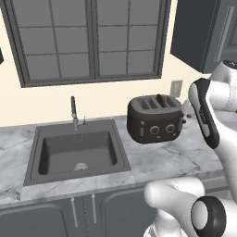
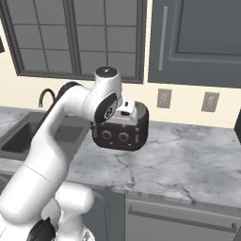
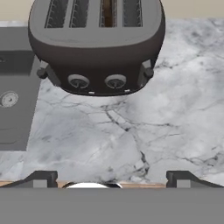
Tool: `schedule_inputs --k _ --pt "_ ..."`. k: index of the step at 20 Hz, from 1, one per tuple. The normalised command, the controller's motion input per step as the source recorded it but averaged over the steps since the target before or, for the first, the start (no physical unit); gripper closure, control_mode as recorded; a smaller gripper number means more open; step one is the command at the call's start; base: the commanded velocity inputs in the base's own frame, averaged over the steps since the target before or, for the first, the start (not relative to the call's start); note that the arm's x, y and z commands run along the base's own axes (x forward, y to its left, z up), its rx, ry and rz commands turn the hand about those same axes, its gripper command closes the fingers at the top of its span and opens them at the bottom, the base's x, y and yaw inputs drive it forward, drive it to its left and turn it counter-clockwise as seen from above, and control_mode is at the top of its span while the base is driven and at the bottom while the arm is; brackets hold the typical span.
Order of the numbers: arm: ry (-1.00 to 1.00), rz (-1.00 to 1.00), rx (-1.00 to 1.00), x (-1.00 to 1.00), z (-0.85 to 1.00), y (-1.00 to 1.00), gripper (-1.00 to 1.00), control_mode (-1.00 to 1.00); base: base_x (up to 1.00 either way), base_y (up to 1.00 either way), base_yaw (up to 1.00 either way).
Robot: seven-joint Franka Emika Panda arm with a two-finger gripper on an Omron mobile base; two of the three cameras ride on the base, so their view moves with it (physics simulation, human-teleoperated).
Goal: Start the toaster. Once the lever pops up, take the bread to the plate on the dining counter.
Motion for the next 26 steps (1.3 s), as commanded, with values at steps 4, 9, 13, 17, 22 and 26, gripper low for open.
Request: schedule_inputs --k 4,9,13,17,22,26 --pt "-0.07 0.05 0.00 0.14 -0.01 -0.24 -1.00 -1.00 0.00 0.00 0.00" --pt "-0.13 0.06 0.00 0.09 -0.06 -0.17 -1.00 -1.00 0.00 0.00 0.00" --pt "-0.17 0.06 0.00 0.04 -0.17 -0.06 -1.00 -1.00 0.00 0.00 0.00" --pt "-0.17 0.10 0.00 0.11 -0.17 0.00 -1.00 -1.00 0.00 0.00 0.00" --pt "-0.12 0.10 0.00 0.22 -0.25 0.00 -1.00 -1.00 0.00 0.00 0.00" --pt "-0.05 0.06 0.00 0.33 -0.18 0.00 -1.00 -1.00 0.00 0.00 0.00"
